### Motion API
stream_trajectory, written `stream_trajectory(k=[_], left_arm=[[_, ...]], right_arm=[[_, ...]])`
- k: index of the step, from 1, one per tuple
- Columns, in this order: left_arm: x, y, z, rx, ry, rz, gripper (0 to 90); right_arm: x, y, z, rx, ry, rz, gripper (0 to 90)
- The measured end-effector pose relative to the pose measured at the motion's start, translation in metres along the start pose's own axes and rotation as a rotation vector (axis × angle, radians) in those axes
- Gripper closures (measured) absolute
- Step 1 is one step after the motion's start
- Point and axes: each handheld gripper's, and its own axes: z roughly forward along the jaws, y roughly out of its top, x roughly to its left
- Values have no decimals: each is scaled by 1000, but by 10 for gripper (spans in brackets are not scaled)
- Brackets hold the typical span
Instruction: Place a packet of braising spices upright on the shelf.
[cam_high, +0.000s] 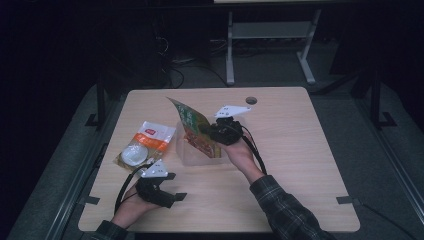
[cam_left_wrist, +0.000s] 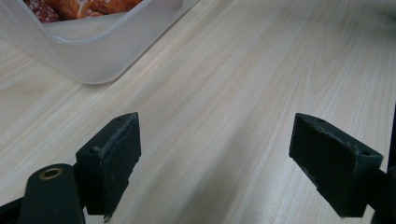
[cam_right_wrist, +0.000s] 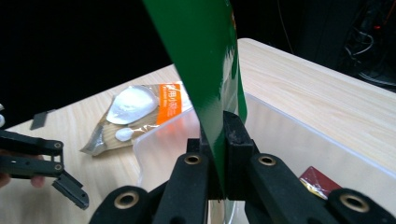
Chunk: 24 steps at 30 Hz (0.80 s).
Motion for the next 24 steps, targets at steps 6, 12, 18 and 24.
stream_trajectory(k=[6, 12, 18, 24], left_arm=[[1, 0, 0, 1, 4, -3, 160], [0, -1, 0, -6, 8, -3, 157], [-1, -1, 1, -10, 2, -19, 154], [1, -1, 0, -16, 12, -12, 151]], right_arm=[[-1, 3, -3, 15, 9, 10, 690], [0, 4, -9, 47, -14, 6, 456], [0, 2, -24, 44, -21, -9, 349], [2, -5, -45, 40, -16, -41, 297]])
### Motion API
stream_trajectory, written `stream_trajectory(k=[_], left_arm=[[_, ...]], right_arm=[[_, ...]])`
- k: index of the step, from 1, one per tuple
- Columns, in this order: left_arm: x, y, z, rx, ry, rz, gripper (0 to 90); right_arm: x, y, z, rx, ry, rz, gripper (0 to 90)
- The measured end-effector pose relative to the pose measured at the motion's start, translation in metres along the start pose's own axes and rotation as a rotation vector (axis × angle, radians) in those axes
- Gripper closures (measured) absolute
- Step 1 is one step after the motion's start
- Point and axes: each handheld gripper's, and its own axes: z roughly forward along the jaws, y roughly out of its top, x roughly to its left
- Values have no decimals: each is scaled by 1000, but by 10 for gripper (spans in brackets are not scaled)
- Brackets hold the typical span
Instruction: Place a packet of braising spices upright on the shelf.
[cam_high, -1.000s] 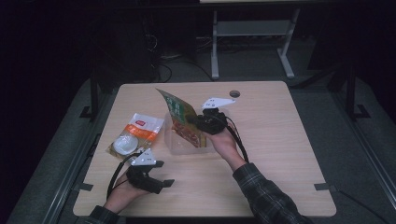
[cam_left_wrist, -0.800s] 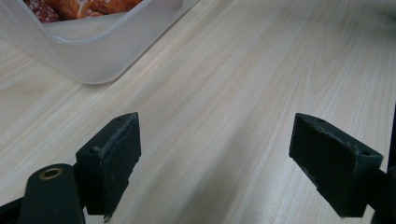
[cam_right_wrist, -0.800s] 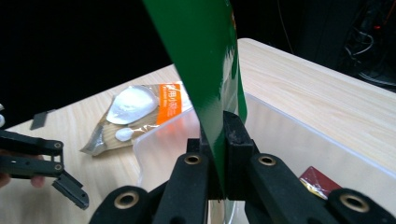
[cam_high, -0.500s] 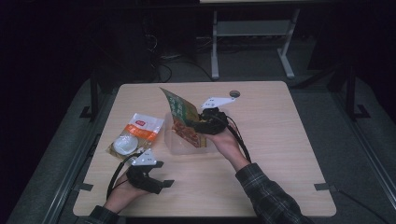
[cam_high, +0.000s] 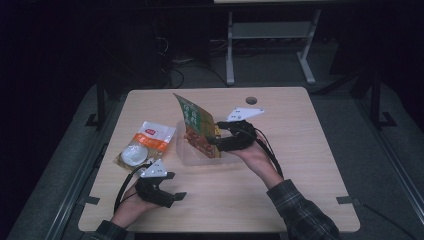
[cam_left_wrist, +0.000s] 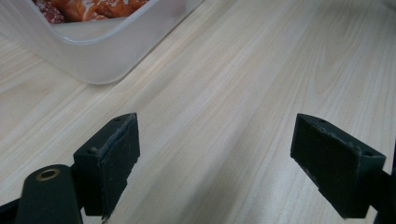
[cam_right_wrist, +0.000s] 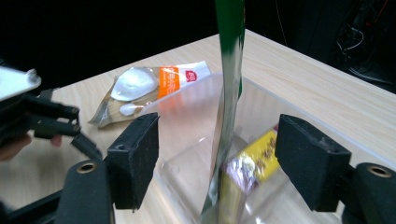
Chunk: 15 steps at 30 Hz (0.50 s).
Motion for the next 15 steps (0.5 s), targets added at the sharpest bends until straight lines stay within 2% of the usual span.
stream_trajectory(k=[6, 15], left_arm=[[0, 0, 0, 1, -1, -1, 150], [-1, -1, 2, 16, -7, 3, 151]], right_arm=[[1, -15, -20, -1, 2, -20, 284], [9, -43, -38, 66, 20, -61, 277]])
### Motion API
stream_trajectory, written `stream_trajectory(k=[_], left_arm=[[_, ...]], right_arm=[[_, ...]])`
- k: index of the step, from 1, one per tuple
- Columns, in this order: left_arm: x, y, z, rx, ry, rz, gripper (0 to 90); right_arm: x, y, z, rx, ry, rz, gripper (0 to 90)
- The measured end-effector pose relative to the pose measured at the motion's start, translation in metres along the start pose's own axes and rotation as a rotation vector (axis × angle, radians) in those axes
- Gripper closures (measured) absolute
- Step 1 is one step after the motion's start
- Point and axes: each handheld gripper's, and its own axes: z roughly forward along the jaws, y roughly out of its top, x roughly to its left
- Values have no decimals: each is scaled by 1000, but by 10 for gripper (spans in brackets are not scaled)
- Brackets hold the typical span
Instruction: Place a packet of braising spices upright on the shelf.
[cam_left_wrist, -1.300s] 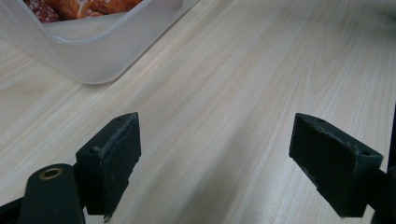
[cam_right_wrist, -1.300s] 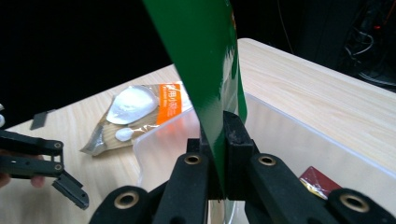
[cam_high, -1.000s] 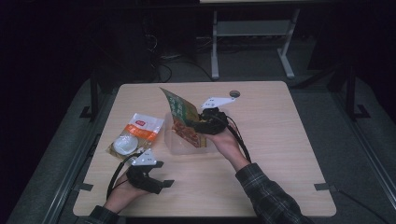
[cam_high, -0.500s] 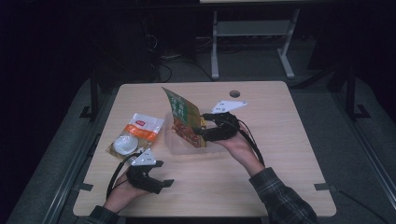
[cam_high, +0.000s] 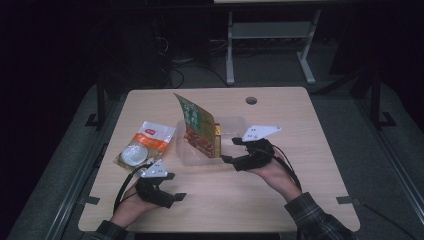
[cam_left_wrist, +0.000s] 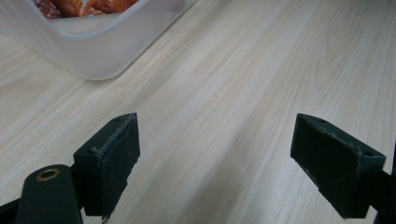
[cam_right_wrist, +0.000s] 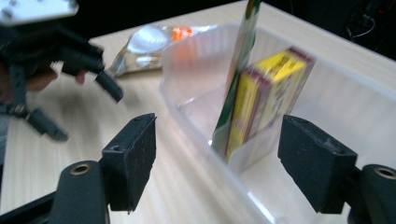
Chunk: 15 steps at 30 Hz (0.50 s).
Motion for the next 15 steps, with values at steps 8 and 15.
stream_trajectory(k=[8, 15], left_arm=[[0, 0, -1, 11, 4, -4, 154], [11, 3, -12, 13, 66, -15, 159]], right_arm=[[10, -28, -8, 103, 30, -4, 273], [13, -60, -16, 184, 41, 21, 266]])
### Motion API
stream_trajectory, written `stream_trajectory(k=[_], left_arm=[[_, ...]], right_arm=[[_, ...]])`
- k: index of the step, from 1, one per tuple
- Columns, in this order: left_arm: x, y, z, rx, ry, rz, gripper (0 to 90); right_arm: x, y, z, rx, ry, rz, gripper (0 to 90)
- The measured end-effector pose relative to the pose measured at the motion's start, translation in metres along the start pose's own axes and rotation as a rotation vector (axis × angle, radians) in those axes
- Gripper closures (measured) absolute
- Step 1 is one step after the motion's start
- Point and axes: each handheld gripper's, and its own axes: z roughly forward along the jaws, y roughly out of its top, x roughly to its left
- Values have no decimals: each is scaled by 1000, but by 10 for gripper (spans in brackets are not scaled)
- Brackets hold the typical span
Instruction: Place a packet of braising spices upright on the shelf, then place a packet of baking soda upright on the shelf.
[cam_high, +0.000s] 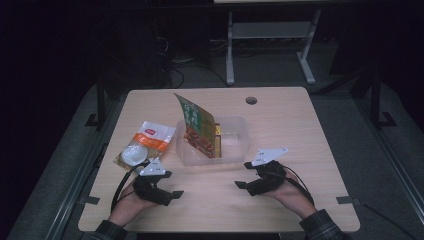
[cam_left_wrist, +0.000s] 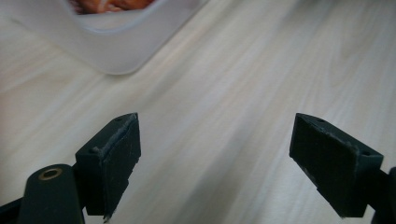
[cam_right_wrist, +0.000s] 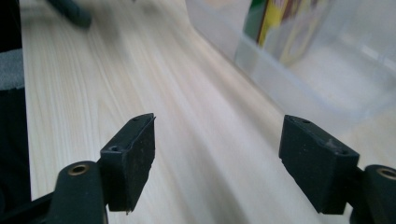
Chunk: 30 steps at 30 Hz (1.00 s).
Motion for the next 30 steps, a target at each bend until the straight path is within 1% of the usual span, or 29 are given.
stream_trajectory(k=[1, 2, 3, 5, 6, 8, 9, 10, 11, 13, 14, 17, 18, 19, 20, 21, 22, 24, 27, 28, 29, 30], left_arm=[[3, 1, -2, -2, 11, -6, 159], [5, 1, -4, -20, 25, -26, 160], [9, 2, -7, -26, 37, -30, 160], [19, 2, -13, -20, 71, -35, 160], [23, 2, -14, -22, 84, -42, 160], [29, 2, -17, -26, 106, -65, 160], [35, 3, -19, -20, 129, -65, 160], [39, 3, -21, -15, 148, -67, 160], [42, 3, -22, -12, 162, -69, 160], [52, 2, -26, -8, 197, -75, 160], [58, 1, -27, -16, 215, -96, 161], [73, -1, -32, 3, 273, -113, 160], [78, -2, -35, 15, 287, -111, 160], [82, -2, -36, 9, 294, -124, 160], [88, -3, -39, 19, 312, -131, 161], [92, -4, -40, 14, 324, -139, 162], [99, -5, -43, 8, 334, -159, 163], [110, -6, -46, 10, 352, -175, 163], [126, -7, -49, 14, 369, -198, 164], [130, -8, -49, 6, 367, -202, 167], [135, -8, -49, 11, 359, -211, 192], [139, -9, -47, 21, 367, -212, 199]], right_arm=[[0, -5, -1, 10, -1, 6, 266], [0, -8, -1, 17, -2, 14, 266], [0, -12, -2, 22, -3, 22, 265], [-1, -19, -3, 33, -8, 27, 263], [-1, -21, -5, 36, -7, 41, 259], [-1, -24, -6, 35, -7, 51, 256], [-1, -26, -8, 32, -5, 62, 255], [-1, -28, -8, 28, -3, 63, 254], [-1, -29, -9, 25, 0, 73, 254], [-2, -30, -9, 24, 0, 74, 254], [-3, -30, -9, 26, -3, 76, 254], [-3, -30, -8, 31, -3, 82, 254], [-3, -30, -7, 31, -2, 83, 254], [-3, -30, -7, 32, -3, 83, 254], [-3, -30, -7, 33, -2, 82, 254], [-3, -30, -7, 36, -2, 89, 254], [-2, -30, -7, 36, -2, 88, 254], [-3, -30, -6, 33, -2, 82, 254], [-4, -30, -6, 33, -3, 85, 254], [-4, -30, -6, 32, -2, 86, 254], [-4, -30, -6, 32, -1, 86, 254], [-4, -30, -6, 32, -1, 85, 254]])
